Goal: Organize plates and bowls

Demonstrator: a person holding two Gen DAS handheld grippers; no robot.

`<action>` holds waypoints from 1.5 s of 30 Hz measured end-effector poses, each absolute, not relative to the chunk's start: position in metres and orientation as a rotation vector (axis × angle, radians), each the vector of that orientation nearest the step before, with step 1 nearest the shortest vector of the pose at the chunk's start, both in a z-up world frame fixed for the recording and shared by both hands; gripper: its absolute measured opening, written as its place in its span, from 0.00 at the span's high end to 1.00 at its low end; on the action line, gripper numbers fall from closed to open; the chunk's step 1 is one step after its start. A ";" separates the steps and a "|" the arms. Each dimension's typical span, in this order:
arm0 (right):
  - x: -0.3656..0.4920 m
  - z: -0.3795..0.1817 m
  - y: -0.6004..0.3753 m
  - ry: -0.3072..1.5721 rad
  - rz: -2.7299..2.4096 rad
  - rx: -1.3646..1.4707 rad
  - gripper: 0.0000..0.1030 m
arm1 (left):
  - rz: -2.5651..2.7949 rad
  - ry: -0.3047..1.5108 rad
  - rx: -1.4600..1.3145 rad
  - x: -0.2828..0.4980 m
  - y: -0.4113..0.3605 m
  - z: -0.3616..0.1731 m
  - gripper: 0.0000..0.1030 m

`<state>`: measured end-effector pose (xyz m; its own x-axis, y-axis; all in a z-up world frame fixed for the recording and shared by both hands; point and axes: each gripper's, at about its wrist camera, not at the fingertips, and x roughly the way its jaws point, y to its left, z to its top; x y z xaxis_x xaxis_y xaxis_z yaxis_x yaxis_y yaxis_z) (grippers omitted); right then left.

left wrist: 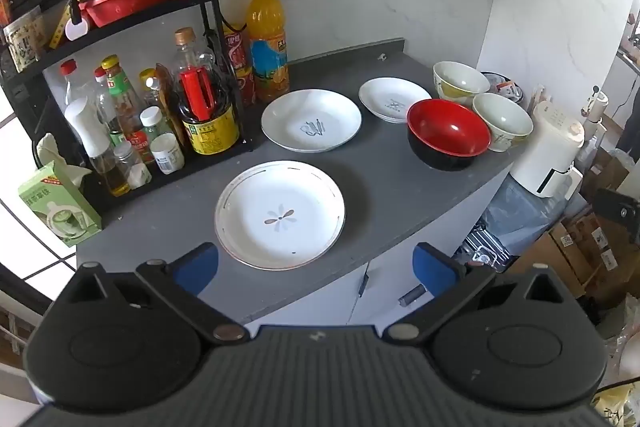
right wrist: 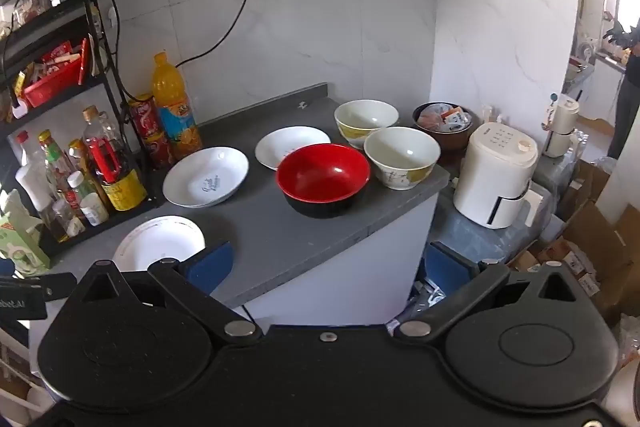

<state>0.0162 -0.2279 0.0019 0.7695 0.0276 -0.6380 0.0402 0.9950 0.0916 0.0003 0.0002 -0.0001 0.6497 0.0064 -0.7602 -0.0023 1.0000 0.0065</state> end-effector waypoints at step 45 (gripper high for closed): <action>0.011 0.006 -0.247 0.721 0.035 0.056 0.00 | 0.042 0.839 -0.007 -0.010 -0.015 0.015 0.00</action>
